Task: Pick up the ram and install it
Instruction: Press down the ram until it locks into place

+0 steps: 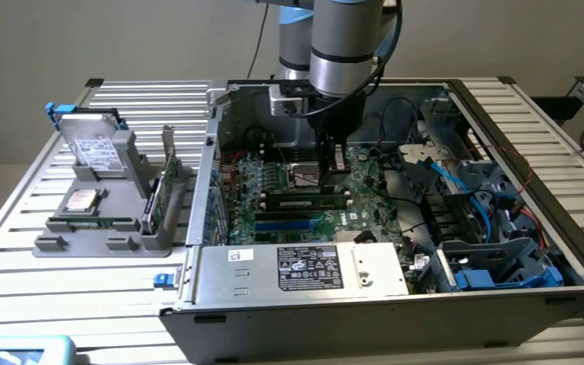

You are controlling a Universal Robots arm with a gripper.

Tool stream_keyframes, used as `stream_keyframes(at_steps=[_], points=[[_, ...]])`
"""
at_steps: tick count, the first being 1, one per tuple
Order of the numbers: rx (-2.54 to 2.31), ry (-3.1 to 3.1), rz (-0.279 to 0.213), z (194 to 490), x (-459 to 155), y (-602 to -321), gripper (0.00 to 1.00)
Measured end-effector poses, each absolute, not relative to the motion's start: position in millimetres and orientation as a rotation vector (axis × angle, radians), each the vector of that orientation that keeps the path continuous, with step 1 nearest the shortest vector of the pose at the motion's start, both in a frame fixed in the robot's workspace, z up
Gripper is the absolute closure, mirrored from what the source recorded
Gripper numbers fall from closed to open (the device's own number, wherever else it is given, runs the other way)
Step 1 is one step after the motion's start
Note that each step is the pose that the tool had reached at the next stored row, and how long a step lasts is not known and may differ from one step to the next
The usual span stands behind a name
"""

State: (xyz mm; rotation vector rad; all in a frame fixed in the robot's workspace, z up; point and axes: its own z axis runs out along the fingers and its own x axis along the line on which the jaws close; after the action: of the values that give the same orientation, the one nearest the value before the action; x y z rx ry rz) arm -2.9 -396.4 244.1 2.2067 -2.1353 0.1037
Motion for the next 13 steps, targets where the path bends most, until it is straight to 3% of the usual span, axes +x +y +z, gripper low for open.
stream_keyframes(at_steps=[5, 8, 13], points=[[2.207, -2.135, 0.104, 244.1, -2.9, -396.4, 0.74], [2.207, -2.135, 0.104, 244.0, -2.9, -396.4, 0.89], [2.201, -2.14, 0.104, 243.8, -1.9, -396.5, 0.89]])
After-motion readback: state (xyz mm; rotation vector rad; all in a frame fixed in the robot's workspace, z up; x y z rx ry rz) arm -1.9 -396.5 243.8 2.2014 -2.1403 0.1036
